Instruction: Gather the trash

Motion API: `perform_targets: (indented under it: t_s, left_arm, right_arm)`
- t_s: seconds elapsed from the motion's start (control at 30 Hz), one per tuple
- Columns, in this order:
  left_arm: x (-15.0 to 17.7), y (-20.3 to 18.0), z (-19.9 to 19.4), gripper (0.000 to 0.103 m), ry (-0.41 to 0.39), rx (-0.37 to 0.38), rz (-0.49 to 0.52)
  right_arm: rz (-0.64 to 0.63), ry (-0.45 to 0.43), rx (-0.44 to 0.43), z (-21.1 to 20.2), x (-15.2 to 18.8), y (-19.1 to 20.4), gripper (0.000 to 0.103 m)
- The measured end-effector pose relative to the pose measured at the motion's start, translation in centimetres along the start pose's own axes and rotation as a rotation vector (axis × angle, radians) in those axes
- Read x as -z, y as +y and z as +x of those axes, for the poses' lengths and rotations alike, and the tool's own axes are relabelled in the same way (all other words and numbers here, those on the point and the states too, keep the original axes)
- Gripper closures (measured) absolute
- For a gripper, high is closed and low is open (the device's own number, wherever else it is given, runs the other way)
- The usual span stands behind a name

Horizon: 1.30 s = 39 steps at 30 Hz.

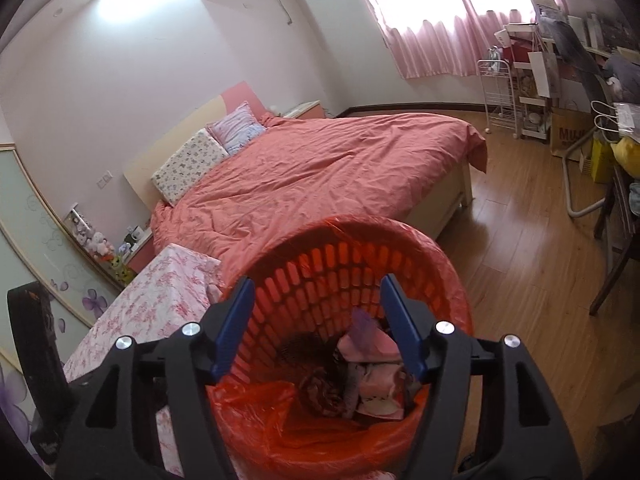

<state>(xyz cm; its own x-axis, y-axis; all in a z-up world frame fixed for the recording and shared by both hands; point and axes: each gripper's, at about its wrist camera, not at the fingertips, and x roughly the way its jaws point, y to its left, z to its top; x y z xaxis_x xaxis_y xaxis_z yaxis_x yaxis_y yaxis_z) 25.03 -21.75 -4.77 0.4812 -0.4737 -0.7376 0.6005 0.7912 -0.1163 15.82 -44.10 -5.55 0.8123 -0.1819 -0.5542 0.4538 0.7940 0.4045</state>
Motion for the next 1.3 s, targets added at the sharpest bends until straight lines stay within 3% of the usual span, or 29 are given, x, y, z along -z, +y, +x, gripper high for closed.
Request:
perform_targets:
  t_s: [0.13, 0.33, 0.4, 0.53, 0.6, 0.9, 1.1, 1.3]
  left_arm:
    - [0.8, 0.7, -2.3, 0.045, -0.03, -0.051, 0.009]
    - [3.3, 3.2, -8.0, 0.017, -0.118, -0.151, -0.035]
    - [4.0, 3.9, -9.5, 0.015, -0.133, -0.166, -0.058]
    - [6.8, 5.4, -13.5, 0.007, -0.174, -0.269, -0.108]
    - [8.1, 5.8, -15.1, 0.005, -0.204, -0.337, -0.118]
    - [14.8, 7.2, -22.1, 0.004, -0.322, -0.494, -0.232]
    - [18.1, 6.8, -24.5, 0.004, -0.378, -0.53, -0.282]
    - [19.9, 6.2, -26.1, 0.004, -0.414, -0.551, -0.291]
  right_arm:
    - [-0.058, -0.029, 0.047, -1.7, 0.6, 1.0, 0.033]
    - [-0.209, -0.12, 0.121, -6.6, 2.4, 4.4, 0.009]
    - [-0.25, -0.15, 0.156, -8.5, 3.2, 5.8, 0.004]
    - [-0.308, -0.206, 0.214, -12.2, 5.2, 7.9, 0.004]
    - [-0.309, -0.224, 0.243, -13.6, 6.0, 8.4, 0.004]
    - [-0.293, -0.302, 0.243, -20.6, 11.8, 9.5, 0.004]
    - [-0.338, -0.284, 0.201, -23.1, 15.3, 11.3, 0.004]
    - [-0.35, -0.262, 0.199, -23.9, 16.6, 12.8, 0.004]
